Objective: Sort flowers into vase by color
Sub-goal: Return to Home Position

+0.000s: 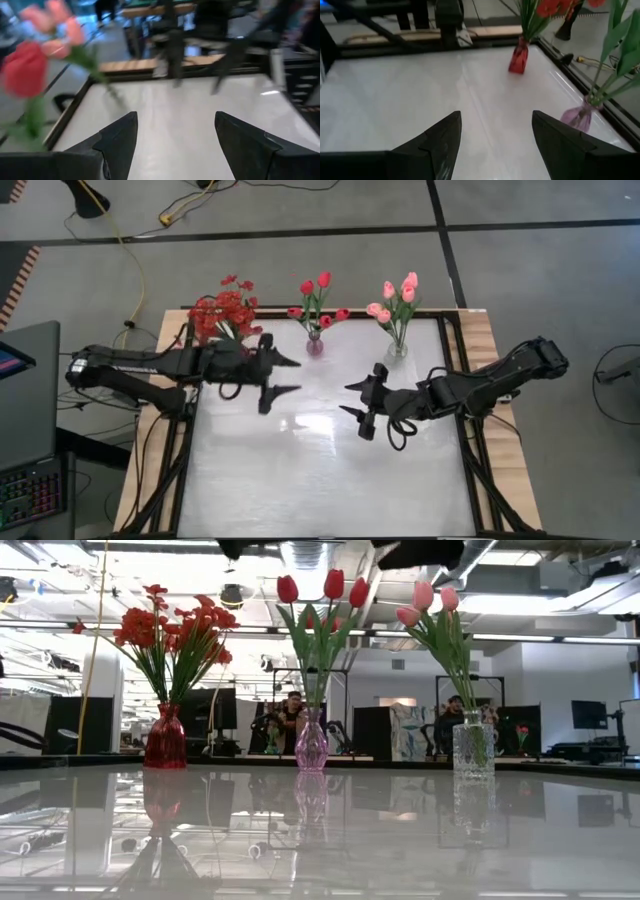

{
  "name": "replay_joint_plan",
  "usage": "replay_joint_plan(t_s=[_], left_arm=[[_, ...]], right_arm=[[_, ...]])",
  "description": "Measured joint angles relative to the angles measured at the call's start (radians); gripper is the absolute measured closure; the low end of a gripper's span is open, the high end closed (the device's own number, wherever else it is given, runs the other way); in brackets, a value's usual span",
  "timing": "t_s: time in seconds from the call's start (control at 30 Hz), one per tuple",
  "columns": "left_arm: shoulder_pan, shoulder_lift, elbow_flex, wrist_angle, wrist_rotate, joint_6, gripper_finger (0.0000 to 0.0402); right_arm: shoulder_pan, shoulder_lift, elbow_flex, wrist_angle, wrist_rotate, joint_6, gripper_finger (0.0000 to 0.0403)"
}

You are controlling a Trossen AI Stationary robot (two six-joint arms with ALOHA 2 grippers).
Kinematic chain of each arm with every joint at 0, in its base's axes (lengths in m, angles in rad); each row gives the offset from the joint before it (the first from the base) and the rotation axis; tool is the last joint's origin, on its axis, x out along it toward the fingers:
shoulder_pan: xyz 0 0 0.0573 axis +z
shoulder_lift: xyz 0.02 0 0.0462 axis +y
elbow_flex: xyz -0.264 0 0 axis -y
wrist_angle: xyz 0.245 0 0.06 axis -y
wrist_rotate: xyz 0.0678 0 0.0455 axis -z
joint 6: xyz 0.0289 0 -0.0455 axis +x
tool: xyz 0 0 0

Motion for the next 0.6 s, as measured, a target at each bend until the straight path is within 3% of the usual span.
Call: replay_joint_plan(t_s=[0.17,0.27,0.37,0.5,0.6], left_arm=[[-0.132,-0.005,-0.025,0.015,-0.014,0.011,0.0148],[-0.214,-0.003,-0.089,0.045,-0.128,-0.032,0.0148],[-0.282,-0.013,-0.186,0.14,-0.222,-0.056,0.0148],[-0.318,-0.042,-0.348,0.341,-0.229,-0.094,0.0148],[-0.296,-0.085,-0.473,0.454,-0.231,-0.125,0.0148]], right_arm=[[-0.001,0.038,0.0,0.08,0.0,-0.003,0.0132],[0.0,0.089,0.0,0.128,-0.002,-0.006,0.0132],[0.0,0.15,0.0,0.184,-0.024,-0.02,0.0132],[-0.012,0.217,0.0,0.289,-0.068,-0.056,0.0135],[-0.034,0.221,0.0,0.305,-0.125,-0.08,0.0159]])
